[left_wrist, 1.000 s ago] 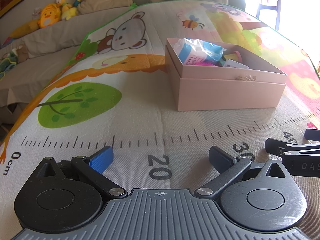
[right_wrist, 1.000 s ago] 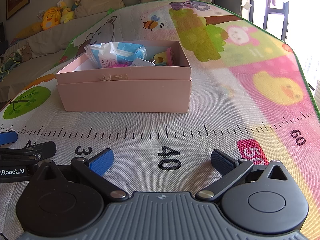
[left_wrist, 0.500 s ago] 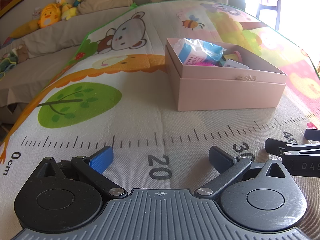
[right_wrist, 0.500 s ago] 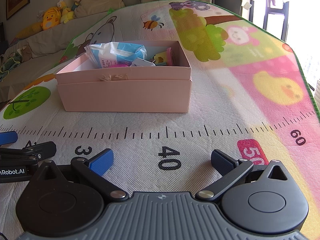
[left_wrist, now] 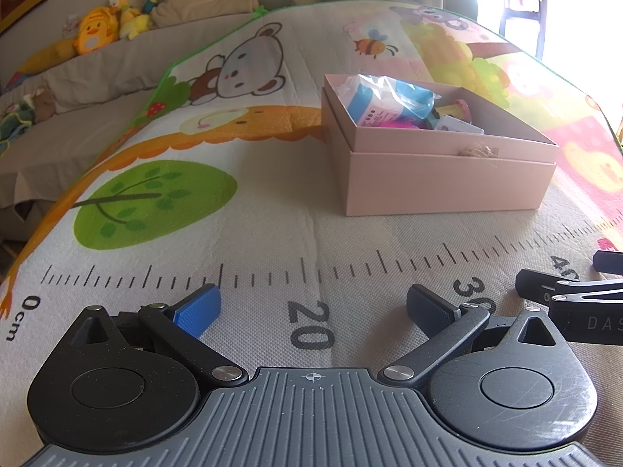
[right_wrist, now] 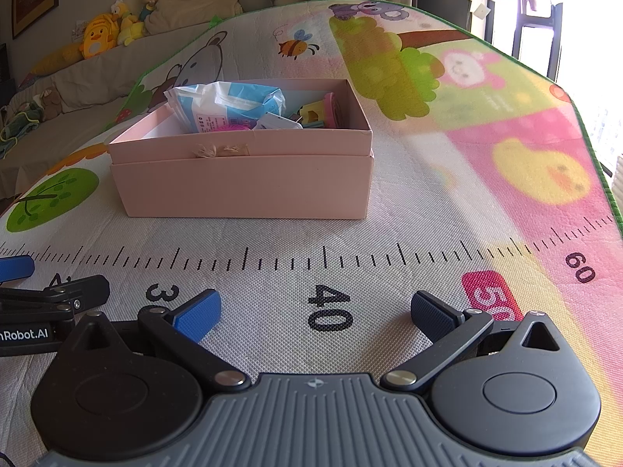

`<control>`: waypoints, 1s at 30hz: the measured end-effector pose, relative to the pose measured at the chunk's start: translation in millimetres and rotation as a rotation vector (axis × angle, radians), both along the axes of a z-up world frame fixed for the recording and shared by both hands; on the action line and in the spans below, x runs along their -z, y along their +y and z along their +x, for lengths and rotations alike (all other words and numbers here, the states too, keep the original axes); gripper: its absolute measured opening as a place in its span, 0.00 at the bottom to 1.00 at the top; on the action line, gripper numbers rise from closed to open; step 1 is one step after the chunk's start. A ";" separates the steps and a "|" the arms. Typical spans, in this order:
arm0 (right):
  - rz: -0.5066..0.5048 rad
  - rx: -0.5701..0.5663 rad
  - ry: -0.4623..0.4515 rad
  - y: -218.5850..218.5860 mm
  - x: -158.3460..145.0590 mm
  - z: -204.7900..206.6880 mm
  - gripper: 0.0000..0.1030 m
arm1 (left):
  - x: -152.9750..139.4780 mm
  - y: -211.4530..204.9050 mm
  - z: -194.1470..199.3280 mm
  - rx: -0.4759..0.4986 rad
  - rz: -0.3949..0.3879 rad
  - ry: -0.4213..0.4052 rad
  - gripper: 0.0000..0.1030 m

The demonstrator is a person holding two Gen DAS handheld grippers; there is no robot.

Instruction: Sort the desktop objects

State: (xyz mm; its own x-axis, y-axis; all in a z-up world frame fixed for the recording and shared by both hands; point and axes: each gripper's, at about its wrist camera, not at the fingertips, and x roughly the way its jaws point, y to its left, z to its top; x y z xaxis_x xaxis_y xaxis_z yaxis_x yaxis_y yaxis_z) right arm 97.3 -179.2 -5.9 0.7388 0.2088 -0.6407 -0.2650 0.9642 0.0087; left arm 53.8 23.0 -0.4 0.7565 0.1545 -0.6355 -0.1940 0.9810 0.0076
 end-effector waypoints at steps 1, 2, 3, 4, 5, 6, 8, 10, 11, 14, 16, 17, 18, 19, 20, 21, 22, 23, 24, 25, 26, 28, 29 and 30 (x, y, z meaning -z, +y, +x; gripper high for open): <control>0.000 0.000 0.000 0.2 0.0 0.1 1.00 | 0.1 0.0 -0.1 0.000 0.003 0.001 1.00; 0.000 0.000 0.000 0.2 0.0 -0.1 1.00 | 0.2 -0.1 -0.2 0.000 0.003 0.001 1.00; 0.000 0.000 0.000 0.0 0.0 -0.2 1.00 | 0.2 0.0 -0.2 0.000 0.003 0.000 1.00; 0.000 0.000 0.000 0.2 -0.1 0.1 1.00 | 0.1 0.2 0.1 0.000 0.003 0.000 1.00; 0.000 0.000 0.000 0.3 -0.1 0.1 1.00 | 0.2 0.4 -0.1 0.000 0.003 0.001 1.00; 0.000 0.000 0.000 0.1 -0.1 0.3 1.00 | 0.2 0.4 -0.2 0.000 0.002 0.000 1.00; 0.000 0.000 0.000 0.0 -0.1 -0.1 1.00 | 0.0 0.3 0.1 0.000 0.003 0.000 1.00; 0.000 0.000 0.000 0.2 -0.1 0.1 1.00 | 0.1 0.2 0.0 0.000 0.004 0.001 1.00; 0.000 0.000 0.000 0.3 -0.1 0.0 1.00 | 0.0 0.2 -0.2 0.000 0.003 0.000 1.00; 0.000 0.000 0.000 0.2 -0.1 0.3 1.00 | 0.1 0.3 0.1 0.000 0.002 0.000 1.00; 0.000 0.000 0.000 0.3 -0.1 0.2 1.00 | 0.0 -0.3 -0.1 0.000 0.001 0.000 1.00; 0.000 0.000 0.000 0.1 -0.1 0.3 1.00 | 0.1 -0.2 0.2 0.000 0.004 0.000 1.00; 0.000 0.000 0.000 0.3 -0.1 0.3 1.00 | 0.1 0.3 0.3 0.000 0.003 0.000 1.00; 0.000 0.000 0.000 0.3 -0.1 0.2 1.00 | 0.1 0.7 0.2 0.000 -0.001 0.001 1.00; 0.000 0.000 0.000 0.2 0.0 0.2 1.00 | 0.0 0.9 -0.6 0.002 -0.005 0.000 1.00; 0.000 0.000 0.000 0.3 -0.1 0.3 1.00 | 0.0 1.1 -0.5 0.003 -0.008 0.000 1.00; 0.000 0.000 0.000 0.4 -0.1 0.3 1.00 | -0.1 1.4 -0.6 0.009 -0.006 0.002 1.00; 0.000 0.000 0.000 0.4 -0.1 0.2 1.00 | -0.3 1.7 -0.9 0.014 -0.004 0.005 1.00; 0.000 0.000 0.000 0.3 -0.1 0.2 1.00 | -0.6 2.1 -1.2 0.019 -0.005 0.009 1.00; 0.000 0.000 0.000 0.4 -0.1 0.2 1.00 | -1.5 4.3 -1.1 0.022 -0.017 0.017 1.00; 0.000 0.000 0.000 0.4 -0.1 0.2 1.00 | -2.4 5.9 -1.0 0.021 -0.028 0.023 1.00; 0.000 0.000 0.000 0.2 0.0 0.2 1.00 | -2.9 5.1 -1.6 0.025 -0.017 0.037 1.00; 0.000 0.000 0.000 0.3 0.0 0.2 1.00 | -3.0 4.6 -2.4 0.027 -0.014 0.040 1.00; 0.000 0.000 0.000 0.3 -0.1 0.2 1.00 | -3.0 5.2 -3.2 0.027 -0.018 0.042 1.00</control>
